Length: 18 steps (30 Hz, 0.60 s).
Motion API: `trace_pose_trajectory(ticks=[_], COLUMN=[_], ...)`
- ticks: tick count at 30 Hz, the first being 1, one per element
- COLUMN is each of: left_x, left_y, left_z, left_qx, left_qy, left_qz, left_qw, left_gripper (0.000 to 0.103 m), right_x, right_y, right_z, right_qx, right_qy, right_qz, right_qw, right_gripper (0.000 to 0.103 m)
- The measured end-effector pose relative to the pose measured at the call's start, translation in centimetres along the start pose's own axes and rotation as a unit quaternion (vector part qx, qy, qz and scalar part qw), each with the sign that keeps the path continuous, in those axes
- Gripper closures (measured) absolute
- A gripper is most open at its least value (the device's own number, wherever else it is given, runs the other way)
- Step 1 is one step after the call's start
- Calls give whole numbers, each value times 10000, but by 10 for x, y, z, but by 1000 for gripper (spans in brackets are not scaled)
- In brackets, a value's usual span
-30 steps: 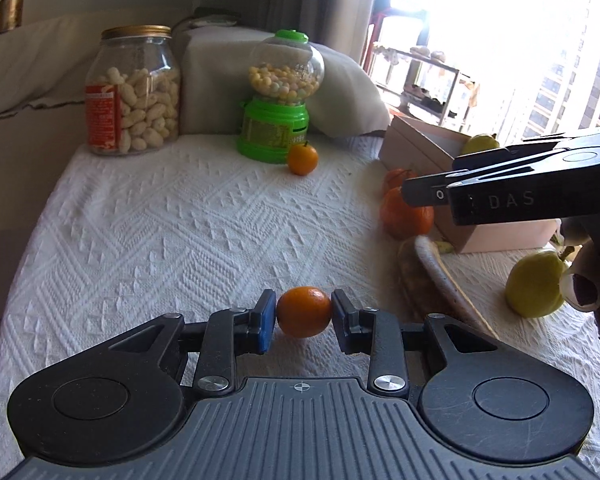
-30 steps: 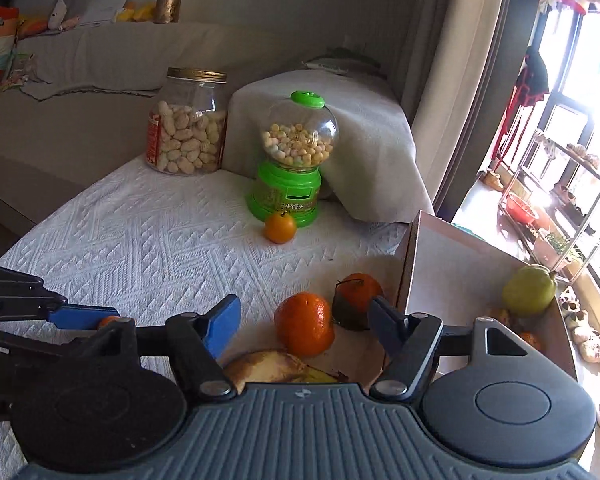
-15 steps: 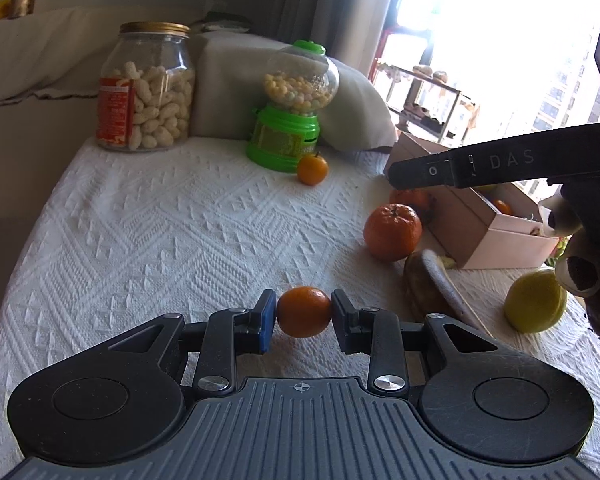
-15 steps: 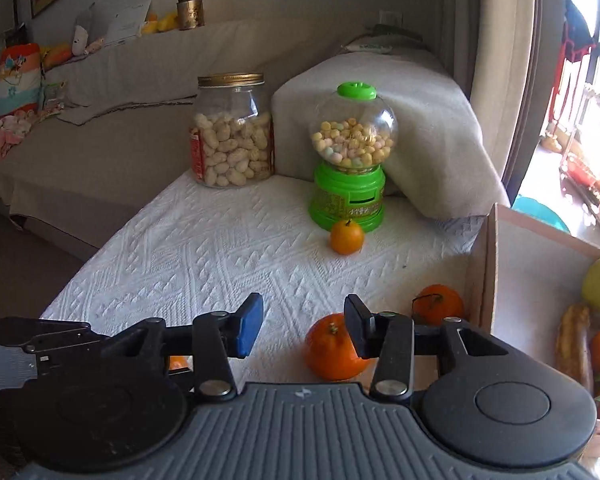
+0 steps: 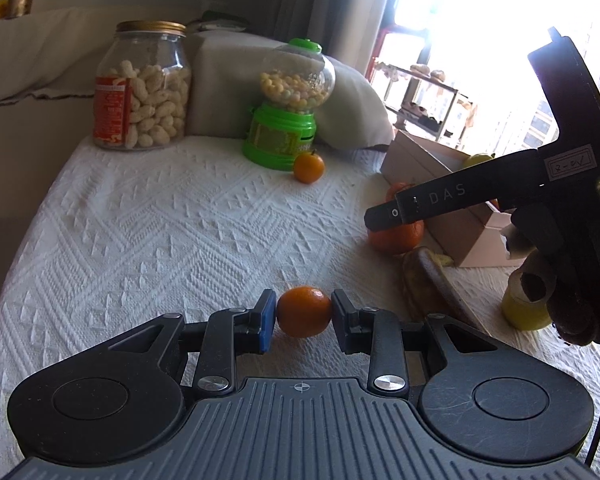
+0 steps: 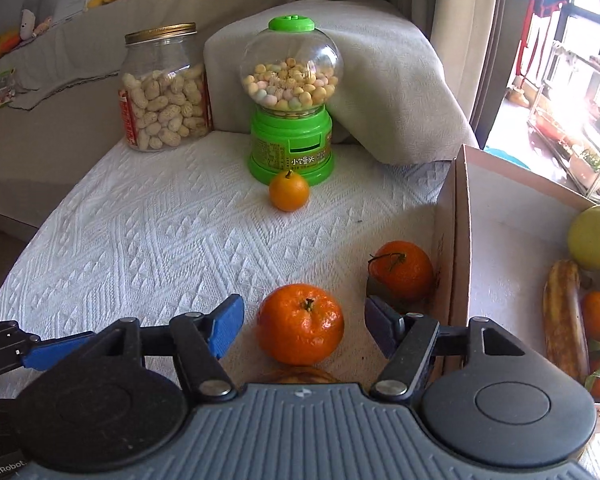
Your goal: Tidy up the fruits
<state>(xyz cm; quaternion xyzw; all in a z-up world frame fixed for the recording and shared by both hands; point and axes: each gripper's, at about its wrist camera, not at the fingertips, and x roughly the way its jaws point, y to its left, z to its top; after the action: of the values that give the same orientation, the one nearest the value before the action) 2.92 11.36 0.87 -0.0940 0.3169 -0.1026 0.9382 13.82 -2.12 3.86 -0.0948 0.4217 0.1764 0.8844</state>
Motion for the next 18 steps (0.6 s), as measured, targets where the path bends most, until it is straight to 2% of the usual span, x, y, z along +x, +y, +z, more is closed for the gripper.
trace_pose_trajectory(ticks=[6,7,8,9,12,15,18], left_x=[1,1,1,1,1,-1,-5], left_y=[-3,-3,-4,-5,-8,-14,-25], left_z=[0,0,0,0,1,1,2], left_qx=[59,71,83,95,131,203,295], left_qy=[34,37,40,48,73,106,149], left_qz=[-16,-19,-22,-23,-22,-60,-187], left_qw=[10000,10000,10000,9999,9999,9997,9993], left_gripper=[68,68,68,68,68,68,68], right_x=[7,8,8,9,5,-19,-65], right_y=[14,17,20,22,27,20,9], right_z=[-4,-5,-6,-7,-8,-9,-17], right_qx=[-563,-700,-787,-849,-969,-754,-618], right_qy=[12,-4,17,49,-32,-295,-790], right_qz=[-344,-360,-300,-273,-332,-135,5], right_qw=[9978,9969,9964,9960,9947,9966,9950], right_gripper=[36,38,49,53,54,54,54])
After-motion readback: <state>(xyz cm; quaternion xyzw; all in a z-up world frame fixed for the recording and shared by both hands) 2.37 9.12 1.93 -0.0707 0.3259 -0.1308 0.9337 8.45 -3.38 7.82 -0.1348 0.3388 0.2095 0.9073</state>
